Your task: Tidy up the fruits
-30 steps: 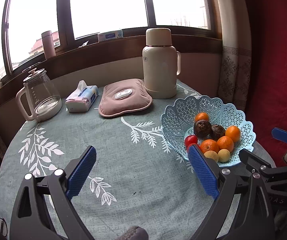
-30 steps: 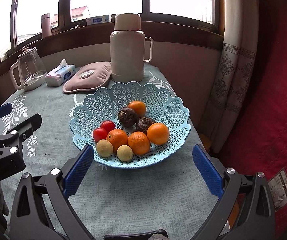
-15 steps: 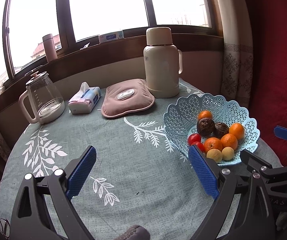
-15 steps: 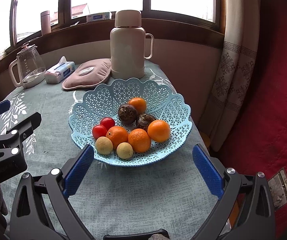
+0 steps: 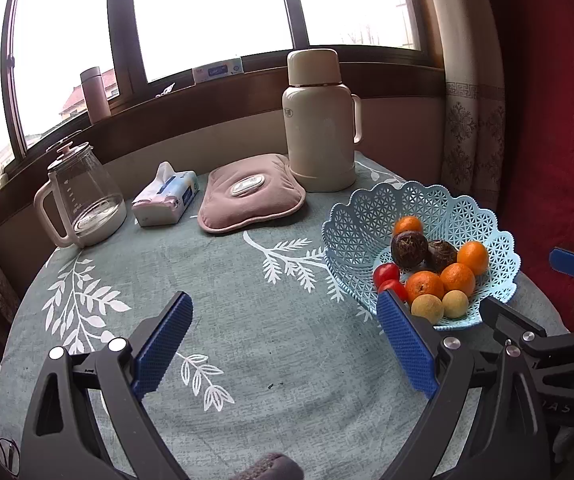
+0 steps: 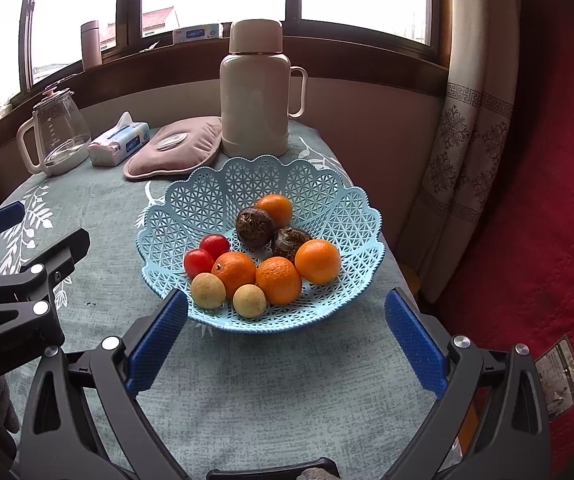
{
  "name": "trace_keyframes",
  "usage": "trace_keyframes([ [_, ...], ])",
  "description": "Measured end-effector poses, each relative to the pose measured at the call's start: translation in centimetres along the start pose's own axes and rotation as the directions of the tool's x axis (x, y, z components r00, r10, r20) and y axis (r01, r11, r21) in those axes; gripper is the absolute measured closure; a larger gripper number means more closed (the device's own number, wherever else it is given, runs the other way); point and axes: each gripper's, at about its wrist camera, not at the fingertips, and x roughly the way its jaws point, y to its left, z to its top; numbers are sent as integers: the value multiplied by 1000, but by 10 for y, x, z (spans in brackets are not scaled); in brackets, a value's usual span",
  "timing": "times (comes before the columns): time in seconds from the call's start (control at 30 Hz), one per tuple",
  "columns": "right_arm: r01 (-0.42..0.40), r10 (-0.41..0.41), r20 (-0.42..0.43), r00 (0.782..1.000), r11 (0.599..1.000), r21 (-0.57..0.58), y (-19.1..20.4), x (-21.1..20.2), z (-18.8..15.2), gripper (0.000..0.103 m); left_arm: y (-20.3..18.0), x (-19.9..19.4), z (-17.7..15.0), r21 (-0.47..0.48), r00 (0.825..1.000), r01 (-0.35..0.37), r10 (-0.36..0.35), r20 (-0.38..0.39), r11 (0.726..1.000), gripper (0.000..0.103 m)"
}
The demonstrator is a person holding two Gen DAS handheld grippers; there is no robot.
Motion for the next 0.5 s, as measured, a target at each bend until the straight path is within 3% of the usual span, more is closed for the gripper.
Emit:
trace_keyframes([
  [0.5,6,-6,-3,1000,1000,15,-4,1,1,3,-8,3,1,33,1000,-5,5,-5,999,10],
])
